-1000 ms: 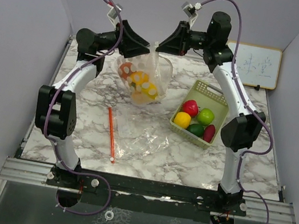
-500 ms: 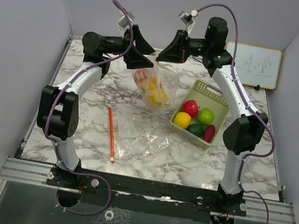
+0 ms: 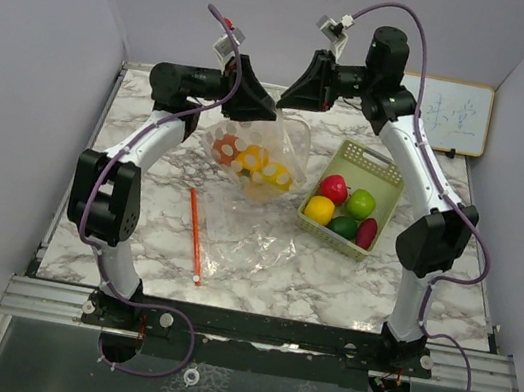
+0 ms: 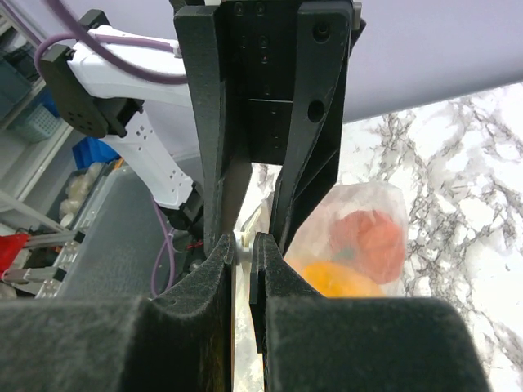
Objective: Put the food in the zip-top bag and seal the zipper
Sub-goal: Zip the zipper food storage bag at the center of the board.
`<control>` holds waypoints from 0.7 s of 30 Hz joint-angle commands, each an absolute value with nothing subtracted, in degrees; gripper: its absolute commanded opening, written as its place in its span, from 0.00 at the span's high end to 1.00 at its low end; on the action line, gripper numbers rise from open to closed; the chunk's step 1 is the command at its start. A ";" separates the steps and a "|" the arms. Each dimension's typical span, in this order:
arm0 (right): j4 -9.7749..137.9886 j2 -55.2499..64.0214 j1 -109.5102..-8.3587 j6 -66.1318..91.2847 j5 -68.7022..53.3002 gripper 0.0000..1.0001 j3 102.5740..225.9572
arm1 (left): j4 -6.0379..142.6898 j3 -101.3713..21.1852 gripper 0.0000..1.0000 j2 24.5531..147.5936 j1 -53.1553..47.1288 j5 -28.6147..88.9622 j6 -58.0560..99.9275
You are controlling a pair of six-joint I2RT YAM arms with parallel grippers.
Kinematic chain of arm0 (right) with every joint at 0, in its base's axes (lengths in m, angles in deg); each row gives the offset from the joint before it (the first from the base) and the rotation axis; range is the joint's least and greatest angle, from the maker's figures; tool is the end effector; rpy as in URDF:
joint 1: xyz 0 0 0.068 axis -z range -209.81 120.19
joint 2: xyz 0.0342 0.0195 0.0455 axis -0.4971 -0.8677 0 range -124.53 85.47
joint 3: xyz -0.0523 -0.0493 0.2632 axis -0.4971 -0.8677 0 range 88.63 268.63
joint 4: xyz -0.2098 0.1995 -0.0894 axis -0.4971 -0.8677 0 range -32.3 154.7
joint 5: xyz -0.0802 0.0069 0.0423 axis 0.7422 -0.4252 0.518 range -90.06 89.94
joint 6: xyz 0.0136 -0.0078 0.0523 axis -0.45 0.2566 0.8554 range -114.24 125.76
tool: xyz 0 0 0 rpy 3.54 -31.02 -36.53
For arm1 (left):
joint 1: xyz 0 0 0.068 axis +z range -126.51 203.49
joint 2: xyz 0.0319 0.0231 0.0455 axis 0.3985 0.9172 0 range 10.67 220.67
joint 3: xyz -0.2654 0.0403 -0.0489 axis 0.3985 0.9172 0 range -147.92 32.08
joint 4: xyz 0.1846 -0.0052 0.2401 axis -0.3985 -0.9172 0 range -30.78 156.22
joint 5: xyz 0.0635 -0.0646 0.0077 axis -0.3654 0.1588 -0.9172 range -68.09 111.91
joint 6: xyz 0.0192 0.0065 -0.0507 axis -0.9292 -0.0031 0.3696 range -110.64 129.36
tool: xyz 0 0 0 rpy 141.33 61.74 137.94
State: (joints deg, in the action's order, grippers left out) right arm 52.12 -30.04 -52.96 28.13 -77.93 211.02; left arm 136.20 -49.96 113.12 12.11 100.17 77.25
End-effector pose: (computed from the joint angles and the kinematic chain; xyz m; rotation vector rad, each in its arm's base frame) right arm 0.4406 0.2274 0.4379 -1.1292 1.5224 1.6756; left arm 0.4060 -0.1183 0.3887 0.9887 1.2940 -1.5837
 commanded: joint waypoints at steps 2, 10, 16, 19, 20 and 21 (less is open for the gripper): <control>48.90 -27.22 -53.14 25.47 -78.65 0.95 210.54 | 137.33 -51.92 1.00 113.98 11.54 101.15 77.92; 38.42 -26.85 -52.95 16.86 -75.18 0.95 211.81 | 137.30 -51.30 1.00 112.55 12.21 100.15 78.34; 29.25 -27.00 -53.01 9.24 -69.83 0.95 210.63 | 144.45 -51.57 1.00 111.73 17.32 93.02 87.23; 27.12 -26.10 -52.96 7.10 -67.74 0.95 209.46 | 145.09 -51.15 1.00 111.42 19.20 90.82 88.21; 26.42 -25.62 -52.99 6.29 -66.65 0.95 208.98 | 144.82 -50.82 1.00 111.32 19.68 90.41 88.18; 25.66 -25.33 -53.00 5.54 -65.73 0.95 208.44 | 144.66 -50.43 1.00 111.24 20.30 89.93 88.24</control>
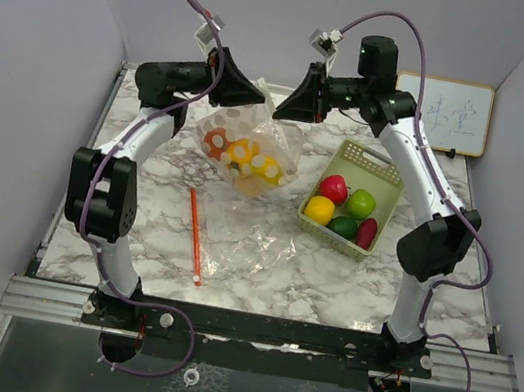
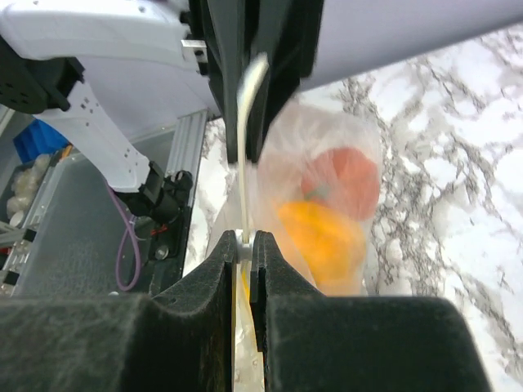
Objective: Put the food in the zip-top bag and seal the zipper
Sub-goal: Zip the zipper food storage bag at the center of the board.
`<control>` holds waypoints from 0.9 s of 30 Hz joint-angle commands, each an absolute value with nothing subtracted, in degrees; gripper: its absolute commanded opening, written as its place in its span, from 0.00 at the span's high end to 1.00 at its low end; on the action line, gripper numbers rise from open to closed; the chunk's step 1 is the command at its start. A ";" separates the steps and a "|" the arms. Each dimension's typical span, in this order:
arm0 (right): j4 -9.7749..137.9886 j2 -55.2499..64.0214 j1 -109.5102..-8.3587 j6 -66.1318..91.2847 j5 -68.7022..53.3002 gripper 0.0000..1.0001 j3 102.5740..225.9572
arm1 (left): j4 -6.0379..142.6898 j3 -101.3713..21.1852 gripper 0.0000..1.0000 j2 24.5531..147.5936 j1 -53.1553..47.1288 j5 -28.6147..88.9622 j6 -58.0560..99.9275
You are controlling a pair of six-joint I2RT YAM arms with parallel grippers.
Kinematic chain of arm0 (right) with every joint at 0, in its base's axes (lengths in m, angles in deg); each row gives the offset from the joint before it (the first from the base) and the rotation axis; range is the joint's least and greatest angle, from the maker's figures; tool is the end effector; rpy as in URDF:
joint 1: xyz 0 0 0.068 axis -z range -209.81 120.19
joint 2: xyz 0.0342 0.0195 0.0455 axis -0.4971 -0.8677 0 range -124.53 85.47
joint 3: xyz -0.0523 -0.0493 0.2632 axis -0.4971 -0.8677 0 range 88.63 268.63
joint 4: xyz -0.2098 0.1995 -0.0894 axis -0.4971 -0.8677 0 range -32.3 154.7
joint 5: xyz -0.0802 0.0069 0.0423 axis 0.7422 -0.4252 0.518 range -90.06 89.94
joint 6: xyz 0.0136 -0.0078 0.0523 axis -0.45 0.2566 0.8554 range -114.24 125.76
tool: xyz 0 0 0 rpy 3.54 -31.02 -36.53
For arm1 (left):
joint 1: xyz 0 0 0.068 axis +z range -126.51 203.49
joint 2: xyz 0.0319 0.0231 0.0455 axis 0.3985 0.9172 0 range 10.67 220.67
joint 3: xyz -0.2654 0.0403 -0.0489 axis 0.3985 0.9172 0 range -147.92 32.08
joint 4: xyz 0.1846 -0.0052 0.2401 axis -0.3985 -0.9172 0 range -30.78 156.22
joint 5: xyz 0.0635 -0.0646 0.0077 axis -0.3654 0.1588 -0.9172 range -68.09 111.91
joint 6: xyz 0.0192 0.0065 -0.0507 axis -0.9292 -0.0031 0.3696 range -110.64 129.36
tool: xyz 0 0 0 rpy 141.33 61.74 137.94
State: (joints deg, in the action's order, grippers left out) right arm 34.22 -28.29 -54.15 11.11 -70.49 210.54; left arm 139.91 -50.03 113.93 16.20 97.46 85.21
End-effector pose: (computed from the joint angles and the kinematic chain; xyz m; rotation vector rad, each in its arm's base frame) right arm 0.4264 0.2309 0.4228 -1.1282 1.6225 1.5255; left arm 0.4142 -0.0887 0.3881 0.8394 1.3392 -1.6068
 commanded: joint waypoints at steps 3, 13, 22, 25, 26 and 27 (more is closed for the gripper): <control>24.02 -24.36 -52.93 3.97 -63.06 0.95 206.59 | 144.16 -49.29 1.00 110.96 22.20 88.71 88.64; 17.27 -20.55 -52.78 2.38 -33.75 0.95 196.96 | 127.04 -42.91 1.00 109.14 30.50 87.40 77.53; 14.40 -22.76 -52.80 2.93 -23.56 0.96 197.80 | 118.27 -43.33 1.00 110.07 32.93 87.30 73.08; 13.68 -23.03 -52.86 2.55 -23.56 0.96 197.54 | 116.74 -42.83 1.00 110.60 34.36 86.35 72.97; 13.98 -23.01 -52.92 2.42 -24.76 0.95 197.32 | 117.72 -42.59 1.00 110.98 34.51 86.18 74.12; 14.24 -22.95 -52.89 2.51 -26.34 0.93 197.40 | 119.35 -42.44 1.00 111.48 34.55 86.02 75.37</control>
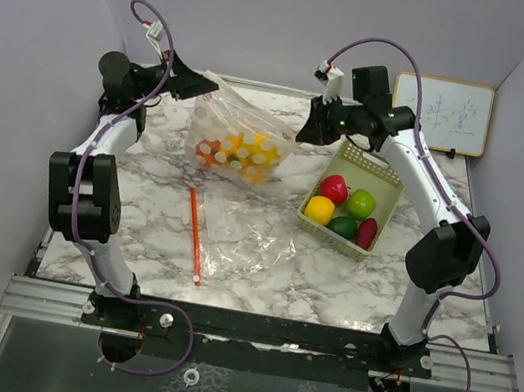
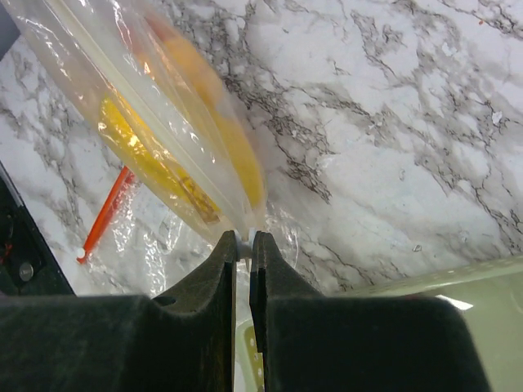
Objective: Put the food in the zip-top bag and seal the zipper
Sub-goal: Zip the zipper food storage bag at the center of the board, then place the zipper food storage bag at the center of the board.
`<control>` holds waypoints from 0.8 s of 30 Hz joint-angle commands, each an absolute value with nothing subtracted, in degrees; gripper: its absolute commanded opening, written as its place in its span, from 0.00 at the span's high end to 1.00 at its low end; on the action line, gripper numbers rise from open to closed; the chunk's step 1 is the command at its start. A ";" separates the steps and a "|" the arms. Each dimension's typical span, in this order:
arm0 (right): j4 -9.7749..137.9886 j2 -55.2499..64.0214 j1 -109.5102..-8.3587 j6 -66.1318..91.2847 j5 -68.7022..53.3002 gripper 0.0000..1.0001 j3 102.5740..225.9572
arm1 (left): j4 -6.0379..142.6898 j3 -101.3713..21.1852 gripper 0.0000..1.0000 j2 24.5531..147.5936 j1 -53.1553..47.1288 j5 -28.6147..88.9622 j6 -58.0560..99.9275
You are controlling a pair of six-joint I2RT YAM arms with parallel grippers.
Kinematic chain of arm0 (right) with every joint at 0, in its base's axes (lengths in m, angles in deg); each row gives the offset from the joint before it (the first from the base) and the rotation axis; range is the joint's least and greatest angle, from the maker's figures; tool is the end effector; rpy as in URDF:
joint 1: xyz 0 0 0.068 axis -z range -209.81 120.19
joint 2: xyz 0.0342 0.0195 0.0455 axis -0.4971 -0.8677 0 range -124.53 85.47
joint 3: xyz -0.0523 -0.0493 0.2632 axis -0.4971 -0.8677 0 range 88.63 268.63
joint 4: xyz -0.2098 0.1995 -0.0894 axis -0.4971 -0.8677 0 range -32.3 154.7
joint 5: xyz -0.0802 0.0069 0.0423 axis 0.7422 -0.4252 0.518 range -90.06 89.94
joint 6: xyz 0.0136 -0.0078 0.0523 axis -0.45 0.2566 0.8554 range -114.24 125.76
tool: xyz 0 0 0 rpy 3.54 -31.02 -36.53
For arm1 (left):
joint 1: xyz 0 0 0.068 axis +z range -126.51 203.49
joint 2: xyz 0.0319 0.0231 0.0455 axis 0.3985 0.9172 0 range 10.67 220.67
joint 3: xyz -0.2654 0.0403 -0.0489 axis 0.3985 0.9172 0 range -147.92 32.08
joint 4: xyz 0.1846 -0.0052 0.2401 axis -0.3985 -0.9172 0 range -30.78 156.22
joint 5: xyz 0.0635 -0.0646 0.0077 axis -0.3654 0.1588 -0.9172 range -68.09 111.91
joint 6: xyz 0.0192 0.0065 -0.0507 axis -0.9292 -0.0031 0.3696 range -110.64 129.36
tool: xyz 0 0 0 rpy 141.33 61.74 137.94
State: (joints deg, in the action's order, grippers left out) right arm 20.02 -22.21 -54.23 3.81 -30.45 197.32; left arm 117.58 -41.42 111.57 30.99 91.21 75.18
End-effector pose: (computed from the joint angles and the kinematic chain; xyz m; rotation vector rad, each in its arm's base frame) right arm 0.4151 0.2089 0.3573 -0.7936 2.2028 0.8134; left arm 0.4341 0.0226 0.3284 0.2834 1.5922 -1.4990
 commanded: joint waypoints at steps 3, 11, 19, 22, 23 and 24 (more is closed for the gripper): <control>16.50 -22.74 -52.92 4.15 -34.01 0.68 198.99 | 124.51 -42.02 1.00 112.85 34.52 85.59 79.35; 23.52 -20.02 -52.90 13.17 -37.55 0.01 199.02 | 120.91 -43.29 1.00 114.59 35.50 84.97 78.24; 19.24 -23.06 -62.88 11.25 -30.97 0.01 195.36 | 111.67 -45.97 0.01 114.05 37.29 85.51 72.35; 14.38 -28.24 -68.88 9.75 -25.27 0.01 200.11 | 103.33 -46.83 0.01 111.00 37.14 85.20 65.71; 13.67 -29.52 -70.42 9.83 -23.96 0.00 201.22 | 100.51 -46.46 0.01 109.79 37.11 84.82 63.32; 13.30 -30.52 -72.08 10.12 -22.19 0.00 202.12 | 96.05 -46.13 0.01 108.63 37.03 84.33 59.66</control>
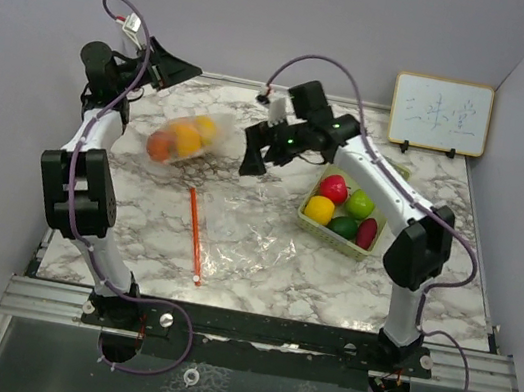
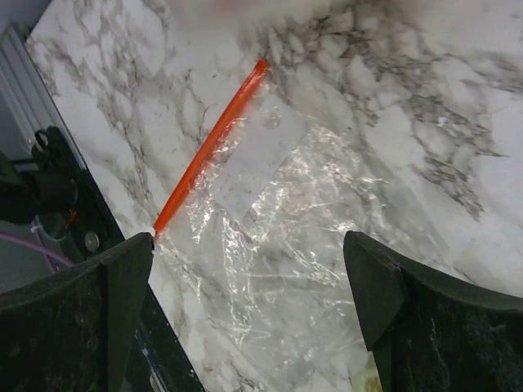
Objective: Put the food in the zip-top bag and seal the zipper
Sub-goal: Place the zipper food storage bag at the center of the board, then pick up the zipper food storage bag at the center of the board.
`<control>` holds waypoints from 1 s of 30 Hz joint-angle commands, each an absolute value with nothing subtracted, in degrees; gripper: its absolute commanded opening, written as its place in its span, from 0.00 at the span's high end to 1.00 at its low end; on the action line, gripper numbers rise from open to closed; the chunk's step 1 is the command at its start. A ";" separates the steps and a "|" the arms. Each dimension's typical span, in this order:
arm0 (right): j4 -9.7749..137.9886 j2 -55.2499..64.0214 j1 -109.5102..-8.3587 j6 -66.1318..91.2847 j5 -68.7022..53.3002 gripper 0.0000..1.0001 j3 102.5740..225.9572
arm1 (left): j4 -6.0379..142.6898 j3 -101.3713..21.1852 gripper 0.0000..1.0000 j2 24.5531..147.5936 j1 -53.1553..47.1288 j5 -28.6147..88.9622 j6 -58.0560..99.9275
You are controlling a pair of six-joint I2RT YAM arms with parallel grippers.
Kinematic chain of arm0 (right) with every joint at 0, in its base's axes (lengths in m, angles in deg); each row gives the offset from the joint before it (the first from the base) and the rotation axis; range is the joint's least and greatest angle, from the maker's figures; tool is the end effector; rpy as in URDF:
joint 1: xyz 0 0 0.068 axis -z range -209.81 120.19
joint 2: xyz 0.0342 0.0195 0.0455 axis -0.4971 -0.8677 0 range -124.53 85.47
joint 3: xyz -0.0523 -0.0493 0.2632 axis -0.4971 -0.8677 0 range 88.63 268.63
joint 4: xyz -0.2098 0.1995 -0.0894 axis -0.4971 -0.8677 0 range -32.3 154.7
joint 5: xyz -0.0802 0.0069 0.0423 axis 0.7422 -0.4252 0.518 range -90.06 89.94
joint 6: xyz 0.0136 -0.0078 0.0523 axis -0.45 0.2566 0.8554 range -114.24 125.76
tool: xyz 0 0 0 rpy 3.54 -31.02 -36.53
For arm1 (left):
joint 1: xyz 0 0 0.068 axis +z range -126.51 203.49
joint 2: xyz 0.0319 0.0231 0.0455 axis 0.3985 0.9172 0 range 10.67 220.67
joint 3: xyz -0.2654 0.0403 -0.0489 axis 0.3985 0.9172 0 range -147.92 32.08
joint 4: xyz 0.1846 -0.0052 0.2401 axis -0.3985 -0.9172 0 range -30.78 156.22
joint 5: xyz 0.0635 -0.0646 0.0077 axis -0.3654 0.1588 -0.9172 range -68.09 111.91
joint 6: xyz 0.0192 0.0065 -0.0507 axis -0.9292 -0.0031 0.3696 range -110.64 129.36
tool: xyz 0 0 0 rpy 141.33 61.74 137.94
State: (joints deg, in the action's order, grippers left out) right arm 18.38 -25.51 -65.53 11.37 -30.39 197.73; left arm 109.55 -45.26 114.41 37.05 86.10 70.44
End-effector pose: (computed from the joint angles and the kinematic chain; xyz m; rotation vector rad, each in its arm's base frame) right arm 0.3753 0.2928 0.3318 -0.8895 2.3217 0.9604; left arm 0.4492 0.0744 0.3214 0.0816 1.5993 -1.3660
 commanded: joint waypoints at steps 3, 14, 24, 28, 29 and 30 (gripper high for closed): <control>12.34 -33.72 -75.66 12.10 -17.90 0.00 204.30 | 74.30 -46.30 0.01 103.62 37.06 78.73 43.23; 5.47 -43.33 -87.29 24.29 -7.00 0.06 210.84 | 46.30 -33.91 0.01 89.01 36.63 53.38 31.91; 5.43 -50.21 -91.41 26.59 -4.24 0.07 211.53 | 42.00 -33.30 0.01 87.42 34.76 45.00 31.84; 7.59 -51.05 -91.37 27.71 -0.18 0.07 209.17 | 41.64 -34.36 0.01 87.91 34.72 44.36 31.86; 8.07 -51.37 -91.40 27.87 1.20 0.07 208.85 | 41.63 -34.44 0.01 87.99 34.74 44.22 31.76; 8.61 -51.80 -91.39 27.94 2.15 0.08 208.80 | 41.64 -34.46 0.01 87.92 34.76 43.97 31.59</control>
